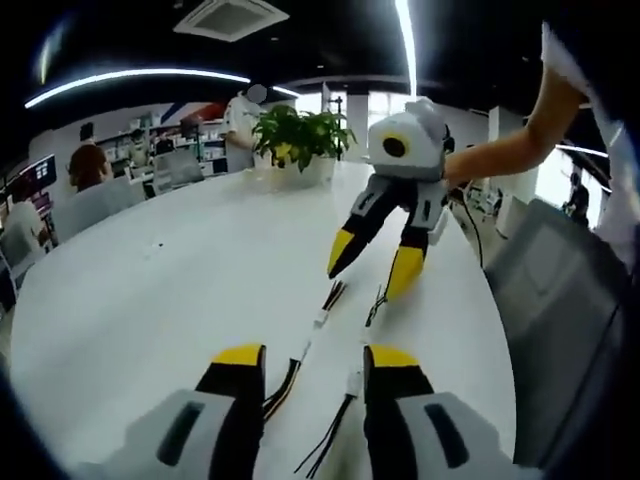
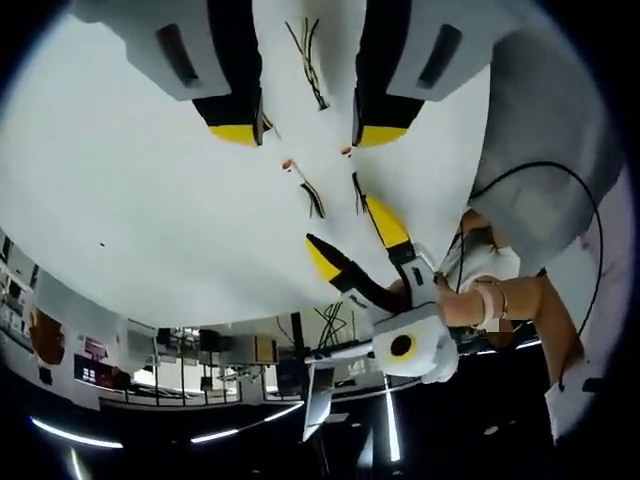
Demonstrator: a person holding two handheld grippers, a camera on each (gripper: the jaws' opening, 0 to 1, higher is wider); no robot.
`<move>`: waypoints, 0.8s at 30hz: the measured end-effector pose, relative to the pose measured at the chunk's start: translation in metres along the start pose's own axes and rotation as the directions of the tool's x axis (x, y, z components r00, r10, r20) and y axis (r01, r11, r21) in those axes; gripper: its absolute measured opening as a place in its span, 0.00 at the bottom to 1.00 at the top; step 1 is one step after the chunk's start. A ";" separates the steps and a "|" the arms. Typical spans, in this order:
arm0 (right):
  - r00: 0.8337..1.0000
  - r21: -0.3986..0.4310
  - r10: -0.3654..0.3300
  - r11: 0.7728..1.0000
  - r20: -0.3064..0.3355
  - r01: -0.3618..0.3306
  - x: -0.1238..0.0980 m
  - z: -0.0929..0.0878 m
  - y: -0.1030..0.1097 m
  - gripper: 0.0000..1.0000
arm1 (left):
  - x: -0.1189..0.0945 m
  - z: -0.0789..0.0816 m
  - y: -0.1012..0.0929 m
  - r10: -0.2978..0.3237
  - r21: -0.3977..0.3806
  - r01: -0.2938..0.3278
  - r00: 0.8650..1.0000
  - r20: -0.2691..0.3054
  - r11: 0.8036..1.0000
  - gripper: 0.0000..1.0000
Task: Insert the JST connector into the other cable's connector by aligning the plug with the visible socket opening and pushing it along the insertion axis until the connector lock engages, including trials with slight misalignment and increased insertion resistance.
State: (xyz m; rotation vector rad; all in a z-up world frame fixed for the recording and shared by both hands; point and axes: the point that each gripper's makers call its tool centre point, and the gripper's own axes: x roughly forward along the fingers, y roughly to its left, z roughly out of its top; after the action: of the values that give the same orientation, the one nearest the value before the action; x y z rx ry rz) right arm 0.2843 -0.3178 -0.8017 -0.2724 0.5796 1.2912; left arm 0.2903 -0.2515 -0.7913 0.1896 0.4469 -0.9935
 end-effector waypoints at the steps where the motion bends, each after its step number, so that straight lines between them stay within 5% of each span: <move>1: 1.000 0.000 0.000 1.000 0.009 0.000 0.000 0.001 -0.001 0.30 | 0.000 0.001 0.000 -0.007 -0.030 0.007 1.000 0.008 1.000 0.37; 3: 0.999 -0.033 -0.013 0.999 0.053 0.014 -0.001 0.008 -0.004 0.31 | 0.000 0.007 0.008 0.026 0.034 -0.027 0.998 0.051 0.999 0.43; 10: 0.999 -0.061 -0.029 0.998 0.026 0.031 -0.002 0.004 -0.011 0.26 | 0.002 -0.006 0.013 0.027 0.016 -0.027 1.000 -0.012 1.000 0.43; 16: 1.000 -0.013 -0.016 1.000 0.026 0.016 -0.001 0.000 -0.010 0.18 | 0.003 -0.005 0.010 0.025 0.020 -0.025 1.000 0.000 0.999 0.28; 19: 0.999 -0.006 -0.022 1.000 0.050 0.022 0.000 0.003 -0.012 0.19 | 0.003 -0.006 0.015 0.050 0.126 -0.048 0.999 -0.019 0.991 0.28; 21: 0.998 -0.003 -0.027 1.000 0.050 0.027 0.001 0.003 -0.014 0.22 | 0.004 -0.003 0.014 0.032 0.089 -0.033 0.999 0.006 0.996 0.28; 22: 0.999 -0.010 -0.030 0.999 0.042 0.030 0.001 0.001 -0.015 0.22 | 0.006 -0.001 0.009 0.008 -0.044 -0.007 1.000 0.017 0.999 0.30; 24: 0.999 -0.018 -0.030 0.999 0.041 0.031 0.002 0.000 -0.017 0.21 | 0.006 0.005 0.013 0.017 -0.013 -0.016 0.999 0.042 1.000 0.22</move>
State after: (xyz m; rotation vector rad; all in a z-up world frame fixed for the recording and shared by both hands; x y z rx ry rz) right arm 0.3008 -0.3206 -0.8047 -0.2689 0.5274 1.2707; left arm 0.3060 -0.2509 -0.7903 0.1602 0.4123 -0.9763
